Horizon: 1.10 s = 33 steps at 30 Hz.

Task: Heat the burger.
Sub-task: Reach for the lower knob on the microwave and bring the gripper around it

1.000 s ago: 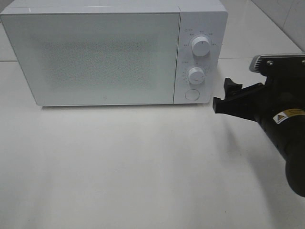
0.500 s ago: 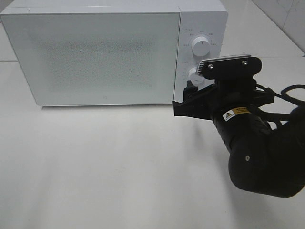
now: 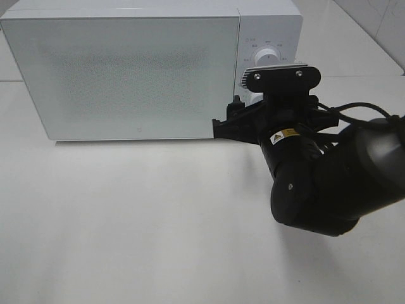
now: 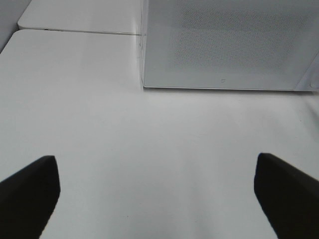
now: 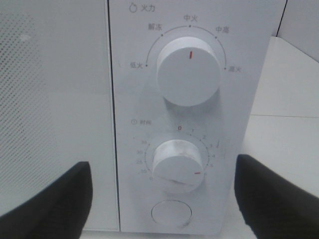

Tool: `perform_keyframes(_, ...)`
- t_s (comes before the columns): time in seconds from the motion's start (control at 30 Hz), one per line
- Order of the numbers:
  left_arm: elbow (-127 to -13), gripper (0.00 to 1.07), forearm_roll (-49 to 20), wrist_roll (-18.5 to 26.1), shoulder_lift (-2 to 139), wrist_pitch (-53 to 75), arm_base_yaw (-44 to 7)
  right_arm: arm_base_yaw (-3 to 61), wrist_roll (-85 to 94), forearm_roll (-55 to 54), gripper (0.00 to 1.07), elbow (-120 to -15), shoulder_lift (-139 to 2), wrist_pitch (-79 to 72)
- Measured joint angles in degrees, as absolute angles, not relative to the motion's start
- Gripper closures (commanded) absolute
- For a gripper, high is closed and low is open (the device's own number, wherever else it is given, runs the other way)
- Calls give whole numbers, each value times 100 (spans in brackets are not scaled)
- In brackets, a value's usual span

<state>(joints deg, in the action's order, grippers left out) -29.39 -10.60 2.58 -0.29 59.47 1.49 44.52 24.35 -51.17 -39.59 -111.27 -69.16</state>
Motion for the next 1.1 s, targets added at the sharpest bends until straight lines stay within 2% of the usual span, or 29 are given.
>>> perform_keyframes(0.43, -2939, 8, -1060, 258, -29, 5947, 149, 4240, 2435, -5122, 31, -4641, -11809, -6916)
perform_keyframes(1.1, -2939, 8, -1049, 258, -29, 5947, 149, 3856, 2435, -5117, 32, -4922, -12044, -6904)
